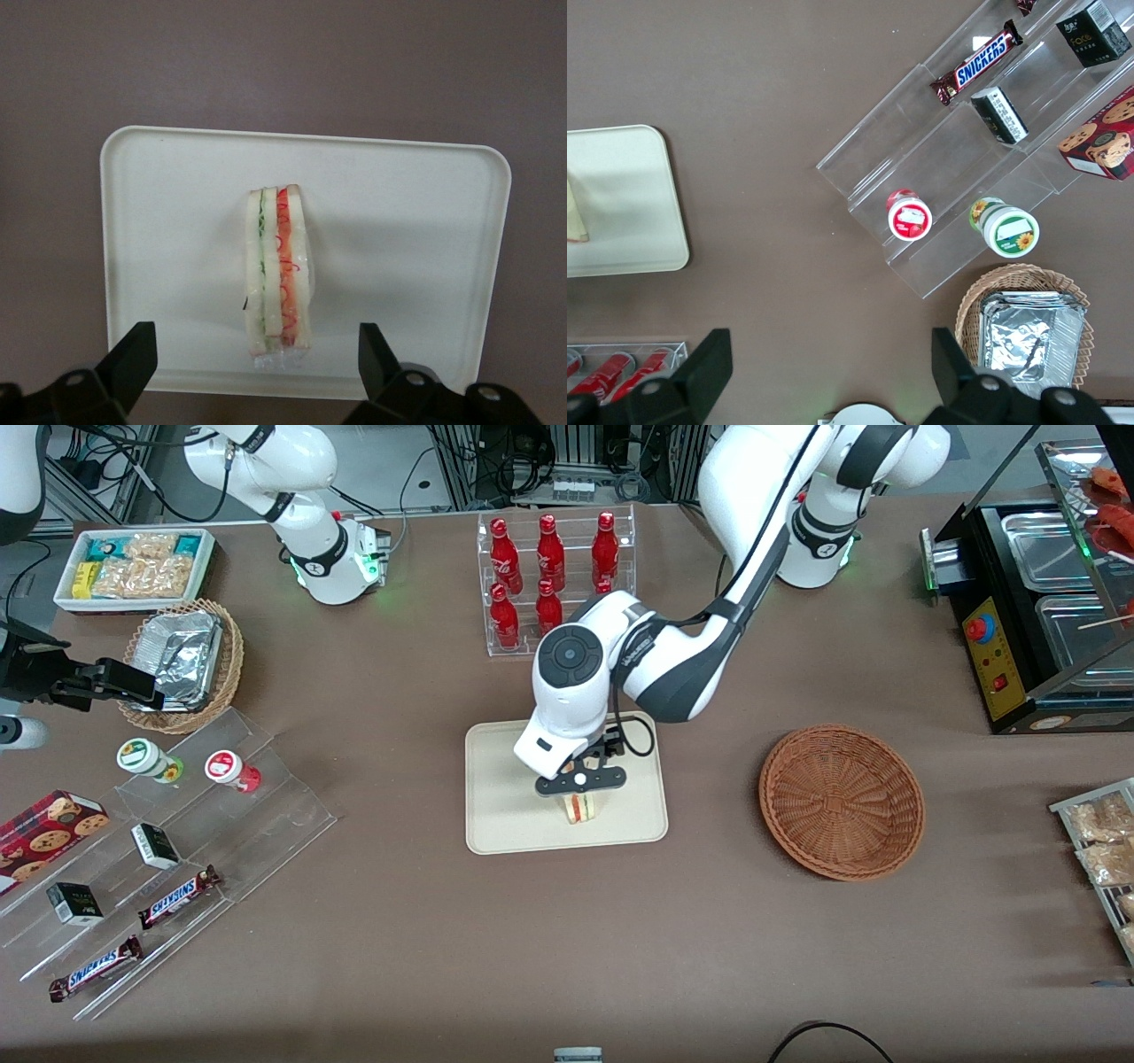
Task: Place sandwich from basket to tray
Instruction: 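Raise the open left gripper up off the sandwich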
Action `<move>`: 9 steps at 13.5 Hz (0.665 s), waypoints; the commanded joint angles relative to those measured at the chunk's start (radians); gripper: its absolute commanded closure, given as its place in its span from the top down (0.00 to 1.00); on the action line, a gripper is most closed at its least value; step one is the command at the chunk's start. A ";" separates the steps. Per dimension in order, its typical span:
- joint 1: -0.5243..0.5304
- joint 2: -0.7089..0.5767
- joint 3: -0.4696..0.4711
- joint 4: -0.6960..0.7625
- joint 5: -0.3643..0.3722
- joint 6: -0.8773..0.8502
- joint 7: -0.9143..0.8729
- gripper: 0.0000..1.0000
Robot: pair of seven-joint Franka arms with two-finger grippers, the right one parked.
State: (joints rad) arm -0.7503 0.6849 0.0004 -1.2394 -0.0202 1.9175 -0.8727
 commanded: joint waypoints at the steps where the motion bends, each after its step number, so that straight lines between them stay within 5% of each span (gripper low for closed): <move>1: 0.044 -0.066 0.015 -0.032 0.009 -0.044 0.035 1.00; 9: 0.209 -0.163 0.013 -0.074 -0.032 -0.139 0.236 1.00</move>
State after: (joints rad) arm -0.5782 0.5662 0.0212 -1.2766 -0.0353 1.8024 -0.6847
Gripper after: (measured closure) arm 0.000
